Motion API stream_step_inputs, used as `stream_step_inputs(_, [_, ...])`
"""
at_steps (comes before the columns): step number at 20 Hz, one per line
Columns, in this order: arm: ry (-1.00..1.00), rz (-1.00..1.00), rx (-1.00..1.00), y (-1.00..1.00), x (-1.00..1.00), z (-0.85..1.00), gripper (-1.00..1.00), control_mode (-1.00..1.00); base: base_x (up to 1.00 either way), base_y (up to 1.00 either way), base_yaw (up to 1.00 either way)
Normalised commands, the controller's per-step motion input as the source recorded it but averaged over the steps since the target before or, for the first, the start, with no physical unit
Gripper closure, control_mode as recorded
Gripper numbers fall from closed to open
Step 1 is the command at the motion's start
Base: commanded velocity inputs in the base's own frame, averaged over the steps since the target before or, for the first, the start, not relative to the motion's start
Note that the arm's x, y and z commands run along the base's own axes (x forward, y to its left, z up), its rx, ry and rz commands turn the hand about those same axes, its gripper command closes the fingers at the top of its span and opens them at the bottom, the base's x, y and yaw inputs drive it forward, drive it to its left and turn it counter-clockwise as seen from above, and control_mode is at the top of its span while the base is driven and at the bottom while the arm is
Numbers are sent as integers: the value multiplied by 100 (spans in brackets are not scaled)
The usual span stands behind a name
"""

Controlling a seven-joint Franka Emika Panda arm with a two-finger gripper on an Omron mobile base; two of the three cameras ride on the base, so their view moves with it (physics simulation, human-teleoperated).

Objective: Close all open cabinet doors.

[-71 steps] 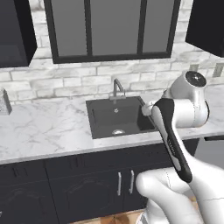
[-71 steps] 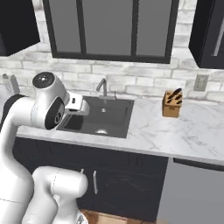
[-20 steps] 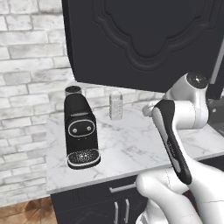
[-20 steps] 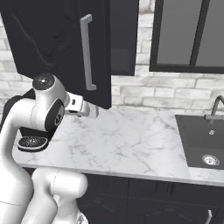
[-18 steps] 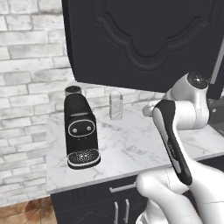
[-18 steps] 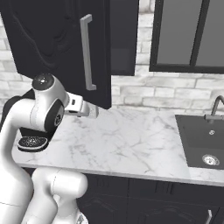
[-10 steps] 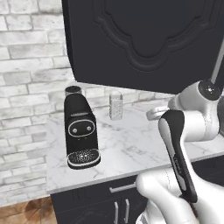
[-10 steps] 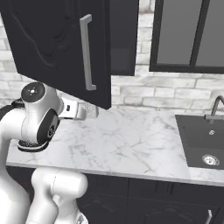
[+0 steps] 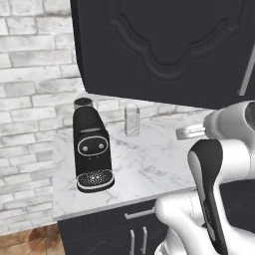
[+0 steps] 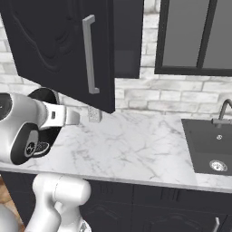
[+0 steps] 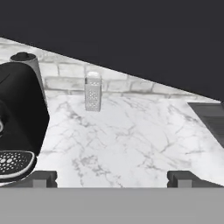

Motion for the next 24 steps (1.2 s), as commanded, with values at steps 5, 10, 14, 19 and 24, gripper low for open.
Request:
stream_step_inputs(5, [-45,-6,-17,0,-41,22,-100,-100,0,0,0])
stream_step_inputs(10, [-56,-1,-21,0,-27,15,-100,-100,0,0,0])
stream_step_inputs(14, [-49,0,-10,0,-24,1,-100,-100,0,0,0])
stream_step_inputs(19, [-7,0,0,-1,-4,0,-100,-100,0,0,0])
stream_step_inputs(24, [0,0,0,0,8,0,-100,-100,0,0,0])
